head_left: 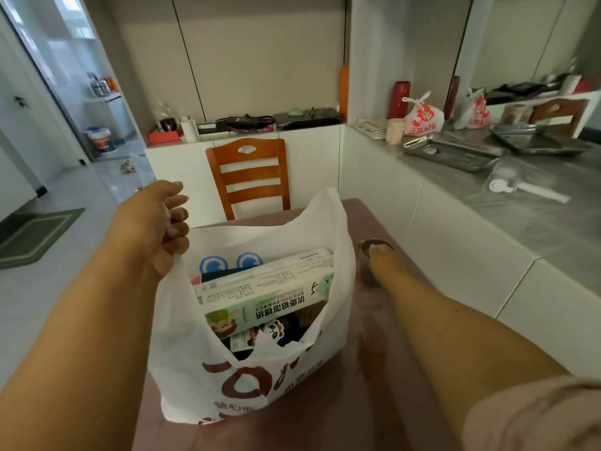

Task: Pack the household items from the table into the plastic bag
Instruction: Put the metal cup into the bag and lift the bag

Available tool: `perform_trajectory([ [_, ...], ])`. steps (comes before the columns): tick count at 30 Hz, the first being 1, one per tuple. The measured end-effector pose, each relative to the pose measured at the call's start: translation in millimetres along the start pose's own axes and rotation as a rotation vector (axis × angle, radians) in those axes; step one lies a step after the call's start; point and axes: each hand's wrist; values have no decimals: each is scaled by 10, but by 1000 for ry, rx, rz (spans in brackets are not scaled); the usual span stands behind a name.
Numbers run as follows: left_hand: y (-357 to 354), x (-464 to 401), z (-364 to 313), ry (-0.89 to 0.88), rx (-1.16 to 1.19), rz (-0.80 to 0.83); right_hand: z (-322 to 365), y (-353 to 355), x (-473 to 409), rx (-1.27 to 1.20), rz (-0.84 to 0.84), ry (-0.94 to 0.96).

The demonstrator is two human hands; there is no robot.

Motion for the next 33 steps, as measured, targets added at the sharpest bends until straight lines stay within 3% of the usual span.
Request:
perform_trajectory([
  [6, 4, -107, 60, -9, 42, 26, -142, -225, -377, 259, 151, 41],
  [9, -3, -106, 65, -11, 34, 22, -160, -264, -452, 349, 114, -11],
  [12, -4, -51, 47, -10, 23, 4, -153, -201, -437, 231, -3, 45],
  [18, 36, 150, -32, -9, -1, -58, 532, 413, 112, -130, -433, 394],
  [22, 131, 249, -75, 13, -26, -107, 1256, 914, 814, -406, -509, 588],
  [25, 240, 298, -103, 29, 10, -118, 1585, 1111, 1406, -554, -369, 755],
  [28, 340, 362, -127, 14, 94, -125, 1638, 954, 1867, -497, -95, 859],
  [31, 438, 382, -151, 16, 188, -62, 1514, 437, 2074, -202, 144, 978],
  [33, 489, 379, -159, 13, 223, -34, 1396, 38, 2071, 38, 216, 1055],
])
Point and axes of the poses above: each hand's wrist, its own x-axis away from the middle knuckle, its own y-axis out of the back of the hand, z = x × y, and after that the axes turned 3 degrees about -z, right-handed
